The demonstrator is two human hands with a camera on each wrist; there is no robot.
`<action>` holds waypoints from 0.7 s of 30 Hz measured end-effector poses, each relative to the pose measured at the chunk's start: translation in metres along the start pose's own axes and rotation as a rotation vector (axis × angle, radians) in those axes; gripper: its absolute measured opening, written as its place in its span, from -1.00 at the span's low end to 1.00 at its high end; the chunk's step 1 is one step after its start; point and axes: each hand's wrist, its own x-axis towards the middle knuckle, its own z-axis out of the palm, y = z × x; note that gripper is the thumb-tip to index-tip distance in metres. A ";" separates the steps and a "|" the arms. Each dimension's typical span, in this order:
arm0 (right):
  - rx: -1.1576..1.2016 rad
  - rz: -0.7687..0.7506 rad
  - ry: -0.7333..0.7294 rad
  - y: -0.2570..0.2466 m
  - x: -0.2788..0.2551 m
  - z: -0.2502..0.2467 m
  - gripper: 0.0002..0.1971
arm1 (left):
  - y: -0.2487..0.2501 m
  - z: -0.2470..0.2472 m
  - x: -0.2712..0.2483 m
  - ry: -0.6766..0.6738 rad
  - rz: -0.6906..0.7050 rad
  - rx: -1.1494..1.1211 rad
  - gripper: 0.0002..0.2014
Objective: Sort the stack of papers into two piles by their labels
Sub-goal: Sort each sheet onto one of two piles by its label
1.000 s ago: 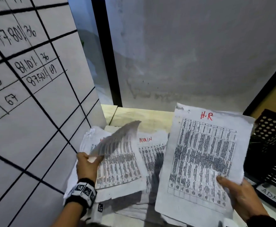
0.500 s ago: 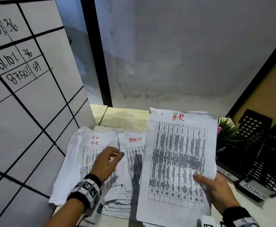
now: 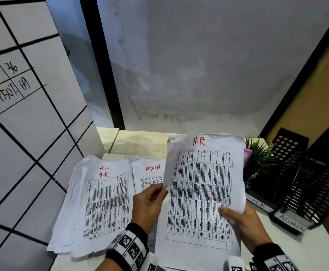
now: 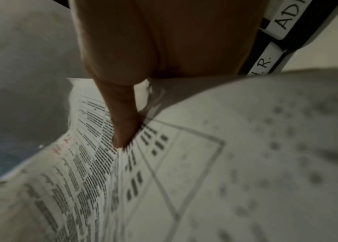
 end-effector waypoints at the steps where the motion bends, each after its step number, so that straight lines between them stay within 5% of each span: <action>1: 0.007 0.005 0.006 -0.001 0.000 0.001 -0.57 | 0.000 -0.001 -0.002 0.001 0.042 0.016 -0.75; 6: 0.025 0.024 0.029 -0.006 -0.001 -0.001 -0.70 | -0.006 -0.014 -0.003 0.056 0.100 -0.060 -0.56; 13: 0.004 0.027 0.028 -0.008 0.000 0.003 -0.78 | -0.006 -0.031 -0.002 0.042 0.092 -0.145 -0.68; 18: 0.010 0.001 0.034 -0.005 0.002 -0.003 -0.53 | -0.035 -0.096 0.016 0.349 -0.026 -0.112 -0.65; 21: -0.002 -0.013 0.067 -0.004 0.003 -0.009 -0.64 | -0.067 -0.149 0.033 0.507 -0.157 0.128 -0.77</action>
